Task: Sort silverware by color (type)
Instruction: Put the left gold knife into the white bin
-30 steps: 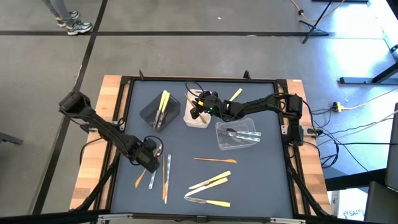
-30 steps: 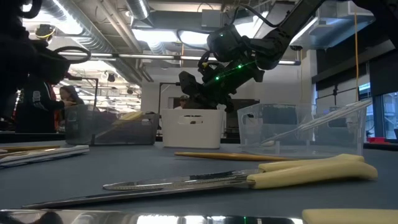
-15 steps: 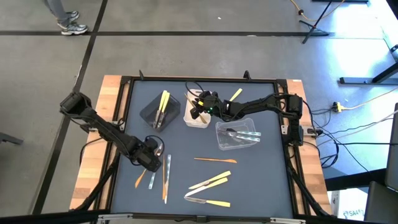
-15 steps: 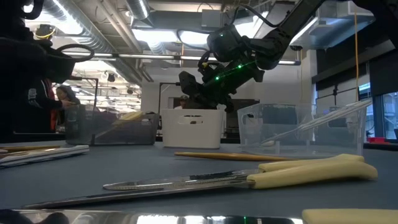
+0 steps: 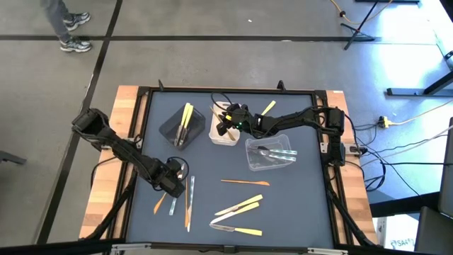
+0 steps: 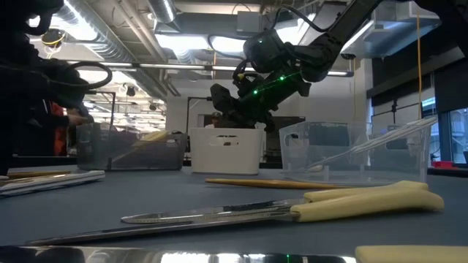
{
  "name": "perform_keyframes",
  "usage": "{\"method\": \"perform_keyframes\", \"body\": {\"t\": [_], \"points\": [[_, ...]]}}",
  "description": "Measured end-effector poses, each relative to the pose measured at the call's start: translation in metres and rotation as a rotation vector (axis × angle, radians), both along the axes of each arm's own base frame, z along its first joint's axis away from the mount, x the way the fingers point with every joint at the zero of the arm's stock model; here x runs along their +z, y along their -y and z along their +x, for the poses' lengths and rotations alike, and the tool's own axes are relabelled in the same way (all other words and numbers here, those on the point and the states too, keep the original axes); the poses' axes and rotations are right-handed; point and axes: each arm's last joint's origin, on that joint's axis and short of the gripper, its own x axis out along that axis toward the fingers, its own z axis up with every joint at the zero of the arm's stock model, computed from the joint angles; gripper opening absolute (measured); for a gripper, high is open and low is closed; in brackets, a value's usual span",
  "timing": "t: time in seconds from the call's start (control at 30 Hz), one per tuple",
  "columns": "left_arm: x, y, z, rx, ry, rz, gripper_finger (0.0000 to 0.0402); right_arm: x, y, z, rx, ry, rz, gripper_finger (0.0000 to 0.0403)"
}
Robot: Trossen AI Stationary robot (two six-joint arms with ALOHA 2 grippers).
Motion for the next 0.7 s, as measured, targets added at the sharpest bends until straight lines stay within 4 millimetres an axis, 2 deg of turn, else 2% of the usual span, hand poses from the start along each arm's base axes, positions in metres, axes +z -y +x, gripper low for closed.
{"method": "perform_keyframes", "body": {"t": [0.37, 0.7], "points": [[-0.0006, -0.0011, 0.0006, 0.007, 0.005, 0.005, 0.0101, 0.0013, 0.0001, 0.0006, 0.000, 0.015, -0.004, 0.0083], [-0.0012, -0.0016, -0.0002, 0.008, -0.003, 0.010, 0.0046, 0.0077, 0.0002, 0.0007, 0.004, 0.040, -0.017, 0.0083]]}}
